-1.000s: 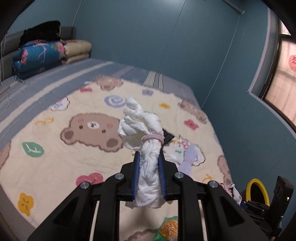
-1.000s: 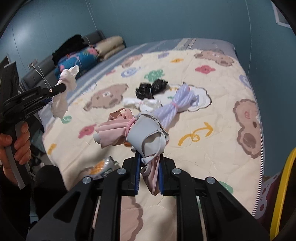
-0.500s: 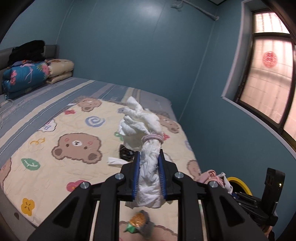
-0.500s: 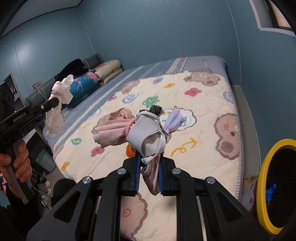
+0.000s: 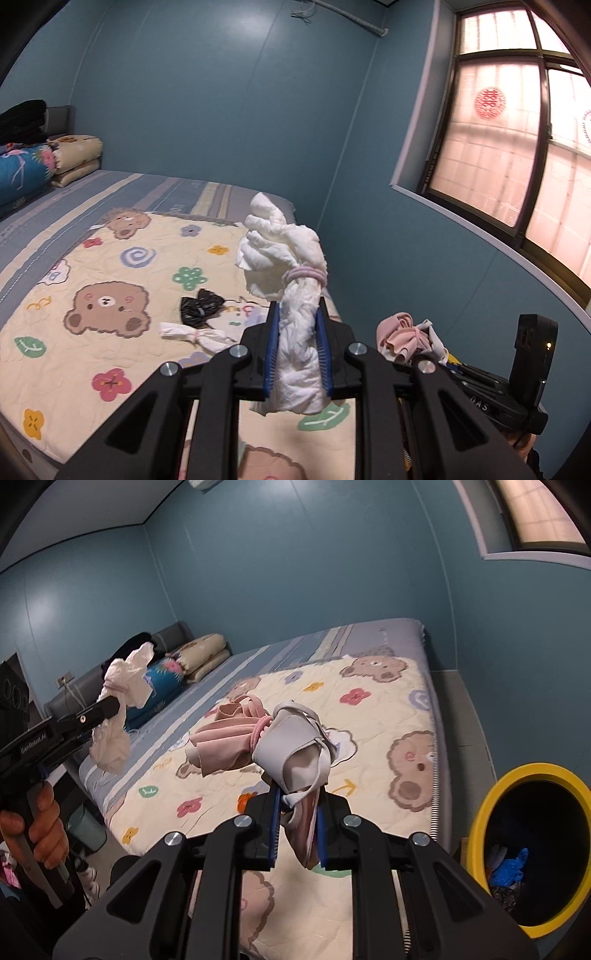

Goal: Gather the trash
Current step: 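Lift and carry the tissue and masks over the yellow-rimmed bin with both tools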

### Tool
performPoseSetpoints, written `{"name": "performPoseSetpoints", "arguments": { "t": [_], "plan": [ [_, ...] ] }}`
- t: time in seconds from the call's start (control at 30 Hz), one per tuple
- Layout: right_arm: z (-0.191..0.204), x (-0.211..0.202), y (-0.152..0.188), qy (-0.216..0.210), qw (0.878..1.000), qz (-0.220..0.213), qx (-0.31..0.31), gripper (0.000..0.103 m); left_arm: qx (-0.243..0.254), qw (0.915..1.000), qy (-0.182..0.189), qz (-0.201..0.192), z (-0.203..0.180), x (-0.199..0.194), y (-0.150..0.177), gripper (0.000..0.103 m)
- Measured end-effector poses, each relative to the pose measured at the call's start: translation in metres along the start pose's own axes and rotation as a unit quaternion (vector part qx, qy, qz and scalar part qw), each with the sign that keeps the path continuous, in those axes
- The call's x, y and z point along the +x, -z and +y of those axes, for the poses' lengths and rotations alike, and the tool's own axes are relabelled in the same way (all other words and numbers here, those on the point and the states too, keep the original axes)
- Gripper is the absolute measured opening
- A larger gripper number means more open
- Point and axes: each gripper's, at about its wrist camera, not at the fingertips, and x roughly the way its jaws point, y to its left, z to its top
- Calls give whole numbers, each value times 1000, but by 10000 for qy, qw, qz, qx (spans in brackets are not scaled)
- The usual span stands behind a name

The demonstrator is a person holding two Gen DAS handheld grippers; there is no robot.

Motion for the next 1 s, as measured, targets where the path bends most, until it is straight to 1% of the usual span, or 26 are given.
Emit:
{"name": "performPoseSetpoints", "arguments": {
  "t": [0.2, 0.33, 0.6, 0.77, 1.0],
  "plan": [
    [-16, -23, -6, 216, 9994, -235, 110, 15, 173, 9995, 271, 80, -28, 10, 0, 18],
    [-27, -38, -9, 373, 9984, -381, 163, 15, 262, 9981, 507, 232, -46, 22, 1, 18],
    [-51, -59, -14, 677, 9956, -565, 323, 15, 503, 9947, 799, 400, -83, 45, 4, 18],
    [-69, -72, -12, 934, 9927, -643, 421, 15, 670, 9913, 998, 542, -112, 64, 7, 18],
    [-96, -94, -5, 1390, 9849, -810, 632, 15, 866, 9839, 1304, 860, -152, 103, 21, 18]
  ]
}}
